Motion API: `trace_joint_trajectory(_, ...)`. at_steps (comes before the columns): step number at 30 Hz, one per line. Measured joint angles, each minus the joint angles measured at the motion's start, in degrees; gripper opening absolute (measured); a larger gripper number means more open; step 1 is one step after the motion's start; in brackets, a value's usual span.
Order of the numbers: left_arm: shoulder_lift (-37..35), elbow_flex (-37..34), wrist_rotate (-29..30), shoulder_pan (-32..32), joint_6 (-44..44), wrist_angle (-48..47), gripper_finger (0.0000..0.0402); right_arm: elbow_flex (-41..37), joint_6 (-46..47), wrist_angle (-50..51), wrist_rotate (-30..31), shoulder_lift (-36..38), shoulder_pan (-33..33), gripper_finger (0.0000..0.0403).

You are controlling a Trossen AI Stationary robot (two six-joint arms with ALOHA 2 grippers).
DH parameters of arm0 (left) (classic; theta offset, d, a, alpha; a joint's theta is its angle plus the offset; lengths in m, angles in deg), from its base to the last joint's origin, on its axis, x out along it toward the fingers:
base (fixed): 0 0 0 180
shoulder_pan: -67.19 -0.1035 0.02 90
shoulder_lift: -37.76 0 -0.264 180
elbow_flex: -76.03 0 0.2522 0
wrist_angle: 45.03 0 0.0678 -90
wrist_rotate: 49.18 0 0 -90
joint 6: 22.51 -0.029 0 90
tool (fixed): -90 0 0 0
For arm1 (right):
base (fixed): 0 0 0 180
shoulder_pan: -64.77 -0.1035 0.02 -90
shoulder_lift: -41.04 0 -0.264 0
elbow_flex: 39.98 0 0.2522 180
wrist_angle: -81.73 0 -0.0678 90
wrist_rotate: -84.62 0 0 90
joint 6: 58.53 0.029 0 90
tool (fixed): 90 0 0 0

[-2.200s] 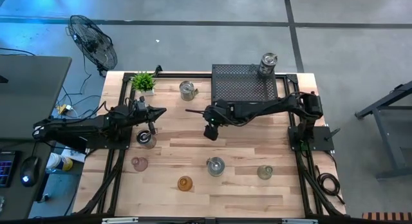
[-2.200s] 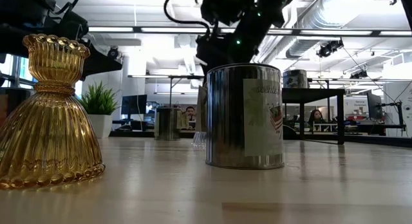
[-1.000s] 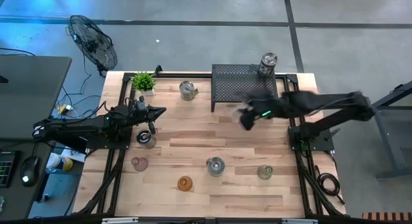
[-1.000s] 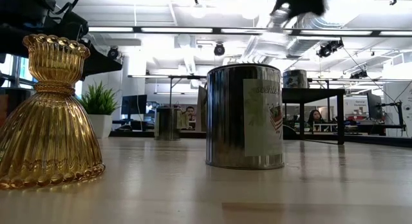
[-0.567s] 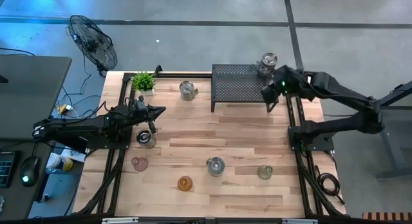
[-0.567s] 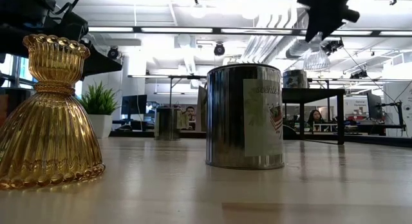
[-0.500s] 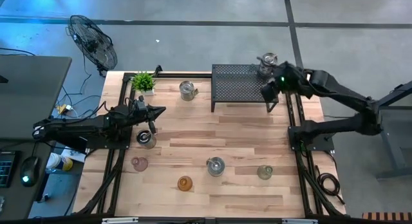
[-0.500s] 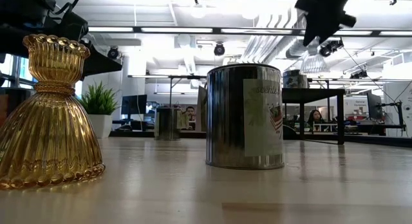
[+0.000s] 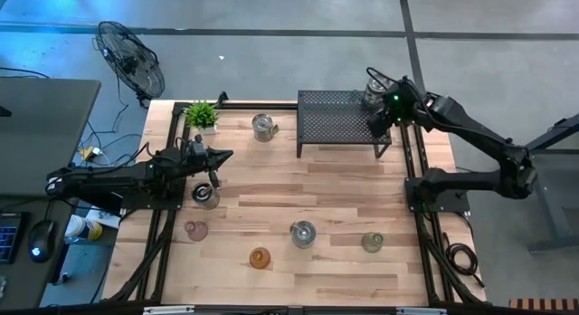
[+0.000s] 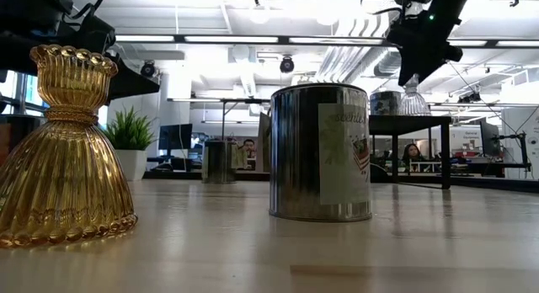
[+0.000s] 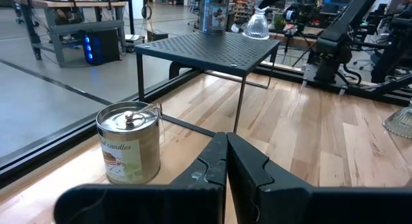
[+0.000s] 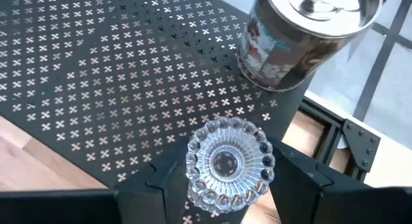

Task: Pick & Place candle stick holders
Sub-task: Put the transparent candle holder on the shelf

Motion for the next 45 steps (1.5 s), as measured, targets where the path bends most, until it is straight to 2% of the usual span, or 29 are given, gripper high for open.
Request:
trace_joint_trajectory(14,0.0,0.0,0.1,0.0,0.0,0.0,0.0001,0.0,-1.1,-0.7,-1.9,-1.9,2.0,0.0184)
trace_joint_trajectory(24,0.0,0.0,0.1,0.0,0.0,0.0,0.0001,0.0,-1.7,-0.4,0.7,-2.6,2.0,0.0187)
trace_joint_trajectory(40,0.0,0.0,0.2,0.0,0.0,0.0,0.0001,0.0,-3.6,-2.5,0.7,-2.6,2.0,0.0189)
trace_joint_trajectory(45,0.0,0.0,0.2,0.0,0.0,0.0,0.0001,0.0,-3.7,-2.8,1.6,-2.6,2.0,0.0214)
